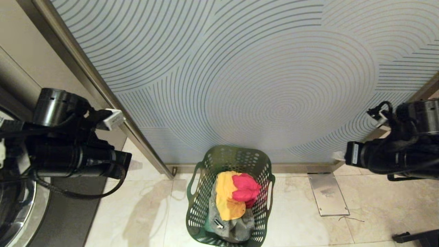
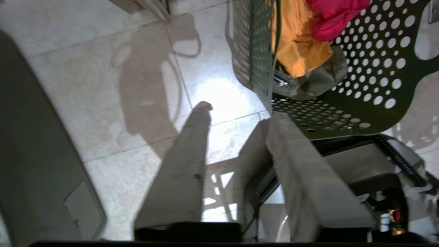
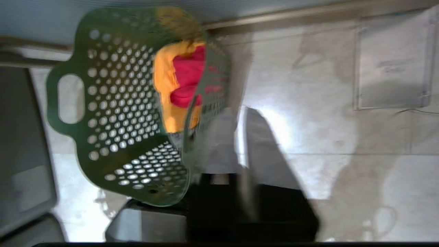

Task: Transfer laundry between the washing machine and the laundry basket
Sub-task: Pick up the clothes basket and put it beside the washing machine

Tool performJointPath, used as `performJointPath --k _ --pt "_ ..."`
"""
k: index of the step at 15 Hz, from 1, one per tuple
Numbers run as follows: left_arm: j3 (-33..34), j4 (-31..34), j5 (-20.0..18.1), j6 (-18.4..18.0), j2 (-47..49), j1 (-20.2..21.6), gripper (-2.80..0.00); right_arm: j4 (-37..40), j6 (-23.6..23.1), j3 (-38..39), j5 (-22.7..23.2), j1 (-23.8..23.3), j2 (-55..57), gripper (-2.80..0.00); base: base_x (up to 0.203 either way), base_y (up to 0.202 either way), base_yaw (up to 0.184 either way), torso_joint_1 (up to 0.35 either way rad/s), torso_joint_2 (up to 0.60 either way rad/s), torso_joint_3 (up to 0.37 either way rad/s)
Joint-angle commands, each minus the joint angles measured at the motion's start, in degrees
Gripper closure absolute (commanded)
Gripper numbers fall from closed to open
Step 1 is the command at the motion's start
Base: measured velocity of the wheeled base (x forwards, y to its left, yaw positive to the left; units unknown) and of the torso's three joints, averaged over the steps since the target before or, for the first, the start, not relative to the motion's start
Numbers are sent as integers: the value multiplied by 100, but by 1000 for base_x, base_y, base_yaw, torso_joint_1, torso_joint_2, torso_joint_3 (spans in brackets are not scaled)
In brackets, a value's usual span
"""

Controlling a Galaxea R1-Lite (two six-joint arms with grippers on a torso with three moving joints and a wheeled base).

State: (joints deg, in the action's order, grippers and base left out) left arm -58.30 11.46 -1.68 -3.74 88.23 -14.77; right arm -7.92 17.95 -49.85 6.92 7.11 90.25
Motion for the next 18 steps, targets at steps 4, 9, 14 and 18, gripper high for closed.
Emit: performJointPath --k 4,9,14,18 --pt "43 -501 23 146 792 -221 -280 -560 688 -279 -85 718 1139 -280 0 0 0 0 0 0" --pt "124 -1463 764 133 1462 -664 -280 -760 1045 -457 -242 1094 1845 -280 0 0 0 0 0 0" --pt "-44 -1485 866 133 1878 -911 -280 -1080 1216 -551 -235 1091 2504 -280 0 0 0 0 0 0" --pt "-234 -1613 1150 154 2202 -1055 -280 -1610 1263 -561 -226 1154 2946 -280 0 0 0 0 0 0"
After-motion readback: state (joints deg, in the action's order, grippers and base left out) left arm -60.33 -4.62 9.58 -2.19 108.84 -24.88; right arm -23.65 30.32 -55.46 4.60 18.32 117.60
